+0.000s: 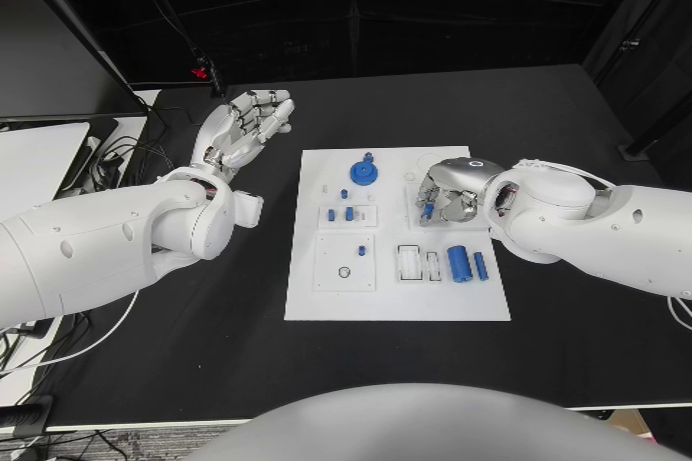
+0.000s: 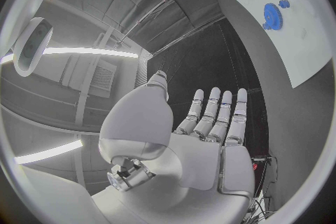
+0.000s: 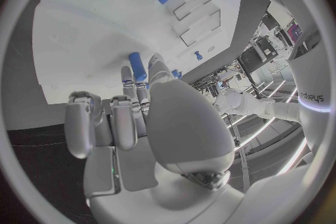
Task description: Assemble the parts on the task board
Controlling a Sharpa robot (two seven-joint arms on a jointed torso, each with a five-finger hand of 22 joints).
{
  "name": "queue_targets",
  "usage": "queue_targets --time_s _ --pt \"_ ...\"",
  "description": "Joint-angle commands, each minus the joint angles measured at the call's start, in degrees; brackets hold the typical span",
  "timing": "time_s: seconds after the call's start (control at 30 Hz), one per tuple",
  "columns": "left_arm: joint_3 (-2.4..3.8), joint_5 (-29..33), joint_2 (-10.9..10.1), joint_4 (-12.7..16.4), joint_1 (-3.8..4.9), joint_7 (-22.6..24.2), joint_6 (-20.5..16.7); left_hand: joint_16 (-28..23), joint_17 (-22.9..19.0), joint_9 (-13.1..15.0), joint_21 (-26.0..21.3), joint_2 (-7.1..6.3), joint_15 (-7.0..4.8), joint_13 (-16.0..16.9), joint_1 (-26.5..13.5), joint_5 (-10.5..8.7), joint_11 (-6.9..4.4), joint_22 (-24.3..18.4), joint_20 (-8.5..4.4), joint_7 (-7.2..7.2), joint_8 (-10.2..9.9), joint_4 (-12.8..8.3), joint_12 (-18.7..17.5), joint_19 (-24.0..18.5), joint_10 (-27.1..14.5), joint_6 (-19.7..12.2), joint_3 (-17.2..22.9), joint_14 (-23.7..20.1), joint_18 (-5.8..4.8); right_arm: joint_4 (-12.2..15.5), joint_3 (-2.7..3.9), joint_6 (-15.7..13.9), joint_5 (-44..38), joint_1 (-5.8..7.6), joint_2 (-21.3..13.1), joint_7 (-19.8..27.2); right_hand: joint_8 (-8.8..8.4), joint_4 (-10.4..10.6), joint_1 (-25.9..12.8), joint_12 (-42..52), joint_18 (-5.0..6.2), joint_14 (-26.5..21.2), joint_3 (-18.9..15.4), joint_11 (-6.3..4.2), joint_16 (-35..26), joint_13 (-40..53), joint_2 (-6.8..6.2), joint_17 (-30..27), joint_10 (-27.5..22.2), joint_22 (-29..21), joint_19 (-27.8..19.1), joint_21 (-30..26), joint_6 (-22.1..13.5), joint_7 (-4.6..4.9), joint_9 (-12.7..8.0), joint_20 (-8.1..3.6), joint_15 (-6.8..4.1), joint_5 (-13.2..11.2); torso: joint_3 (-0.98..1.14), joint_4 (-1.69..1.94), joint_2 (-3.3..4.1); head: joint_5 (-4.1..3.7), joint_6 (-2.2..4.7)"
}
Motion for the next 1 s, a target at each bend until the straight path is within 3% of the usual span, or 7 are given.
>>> queue_targets --time_s 0.03,0.3,0.57,1.0 --pt "0.06 0.0 0.0 0.1 0.07 5.5 0.5 0.4 -0.1 -0.1 0.2 0.47 -0.11 -0.1 -0.1 0.16 -0.02 0.0 -0.03 8.77 0.4 0.2 0.3 0.4 -0.2 -0.5 -0.3 -0.4 0.12 0.1 0.02 1.6 -1.2 0.05 0.2 -1.8 0.38 0.1 0.7 0.2 0.26 3.8 0.2 -0.14 0.3 -0.1 0.19 2.6 0.8 12.1 3.3 0.4 0.8 -0.14 0.1 -0.58 -0.46 0.0 -0.01 -0.04 -0.04 -0.11 0.0" --pt "0.06 0.0 -0.1 0.1 0.06 5.5 0.5 0.4 -0.1 -0.1 0.2 0.57 -0.11 -0.1 -0.1 0.18 -0.02 0.0 -0.03 8.76 0.4 0.2 0.3 0.4 -0.2 -0.5 -0.4 -0.4 0.12 0.2 0.02 1.6 -2.5 0.03 0.5 -2.4 1.7 -0.2 3.8 1.0 0.07 4.0 1.2 -1.5 0.7 -0.1 2.06 3.5 4.5 12.4 3.6 1.1 4.4 -1.6 0.5 -1.29 -1.4 0.1 -0.01 -0.03 0.0 -0.17 0.0" --pt "0.06 0.0 -0.2 0.2 0.04 5.5 0.5 0.4 -0.1 -0.1 0.2 0.57 -0.11 -0.1 -0.1 0.18 -0.02 0.0 -0.03 8.76 0.4 0.2 0.3 0.4 -0.2 -0.5 -0.4 -0.4 0.12 0.2 0.02 1.2 -4.1 0.01 0.6 -2.7 2.81 -0.6 7.0 1.0 -0.19 4.3 2.1 -2.5 1.2 -0.3 2.91 5.0 7.3 12.9 4.1 2.0 7.4 -2.48 0.9 -2.13 -2.25 0.1 0.0 0.02 0.0 -0.21 0.0" --pt "0.06 0.0 -0.3 0.1 0.0 5.5 0.5 0.5 -0.2 -0.1 0.2 0.72 -0.11 -0.1 -0.1 0.21 -0.03 -0.1 -0.03 8.76 0.5 0.2 0.4 0.4 -0.3 -0.5 -0.4 -0.4 0.11 1.9 0.03 -6.3 -4.9 0.0 -0.6 -0.7 2.85 -0.5 9.2 -0.2 -0.46 4.4 2.5 -2.52 1.4 -0.4 3.11 5.4 8.3 13.4 4.5 2.9 8.6 -2.4 0.8 -2.52 -2.38 0.1 -0.04 -0.03 -0.06 -0.37 0.0"
